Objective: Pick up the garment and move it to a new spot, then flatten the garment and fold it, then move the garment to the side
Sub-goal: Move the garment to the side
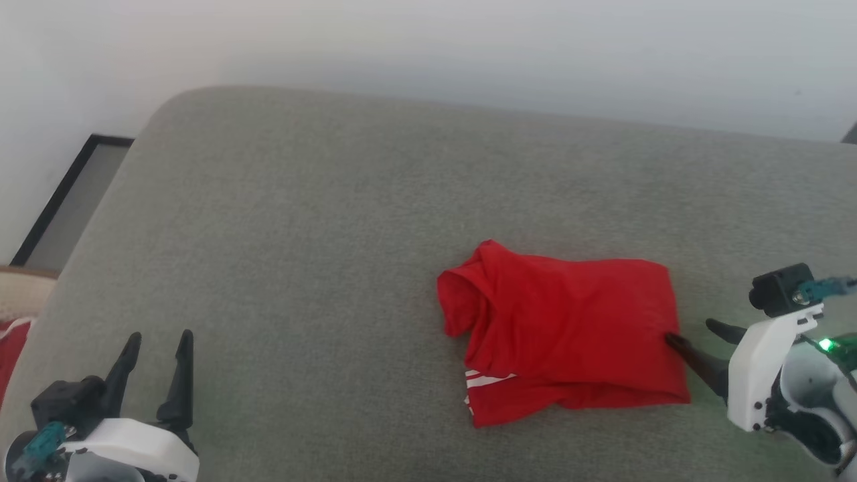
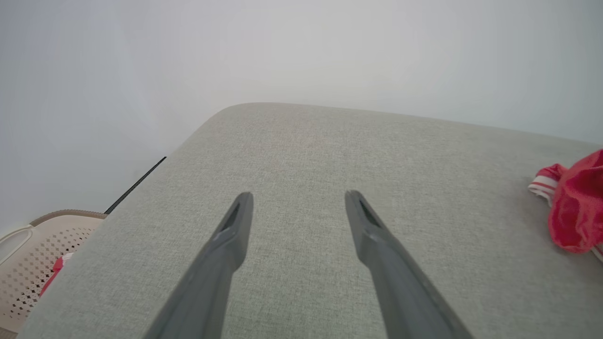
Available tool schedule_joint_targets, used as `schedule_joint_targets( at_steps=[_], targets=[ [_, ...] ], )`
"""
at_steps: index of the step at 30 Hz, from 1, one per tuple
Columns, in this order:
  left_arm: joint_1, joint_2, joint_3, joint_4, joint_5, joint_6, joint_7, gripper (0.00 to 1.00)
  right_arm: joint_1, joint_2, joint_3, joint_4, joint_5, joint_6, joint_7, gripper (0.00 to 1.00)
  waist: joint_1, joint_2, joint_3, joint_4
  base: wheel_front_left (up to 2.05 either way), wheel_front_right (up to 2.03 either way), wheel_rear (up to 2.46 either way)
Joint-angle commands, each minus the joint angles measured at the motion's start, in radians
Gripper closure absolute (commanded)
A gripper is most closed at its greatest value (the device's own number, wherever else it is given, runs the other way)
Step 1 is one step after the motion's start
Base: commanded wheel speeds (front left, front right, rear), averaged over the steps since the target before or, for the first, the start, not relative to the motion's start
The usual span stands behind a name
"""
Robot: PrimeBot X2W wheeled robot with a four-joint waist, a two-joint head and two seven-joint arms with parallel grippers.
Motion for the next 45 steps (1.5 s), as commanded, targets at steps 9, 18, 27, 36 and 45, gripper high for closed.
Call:
schedule_joint_targets(
  at_steps=[9, 18, 27, 36, 45],
  targets=[
    [-0.049, -0.013, -0.031, 0.015, -0.019, -0.003, -0.004, 0.00, -0.079, -0.023, 0.013, 0.031, 0.023, 0.000, 0.236, 0.00, 0.0000, -0.0001, 0.076, 0.066, 0.00, 0.00, 0.00],
    [-0.088, -0.025, -0.053, 0.028, -0.029, -0.003, -0.004, 0.00, -0.070, 0.033, 0.030, 0.047, 0.017, 0.000, 0.387, 1.00, 0.0000, -0.0001, 0.128, 0.092, 0.00, 0.00, 0.00],
    [-0.112, -0.015, -0.054, 0.022, -0.028, -0.003, -0.004, 0.00, -0.102, 0.017, -0.051, 0.000, -0.033, -0.001, 0.377, 1.00, 0.0000, -0.0001, 0.137, 0.048, 0.00, 0.00, 0.00],
    [-0.159, -0.003, -0.076, -0.006, -0.019, -0.003, -0.004, 0.00, -0.165, -0.021, -0.135, -0.022, -0.089, -0.001, 0.361, 1.00, 0.0000, -0.0001, 0.162, -0.040, 0.00, 0.00, 0.00],
    [-0.235, 0.005, -0.138, -0.034, -0.005, -0.003, -0.004, 0.00, -0.264, -0.068, -0.203, -0.019, -0.158, -0.001, 0.329, 1.00, 0.0000, -0.0001, 0.210, -0.153, 0.00, 0.00, 0.00]
  ],
)
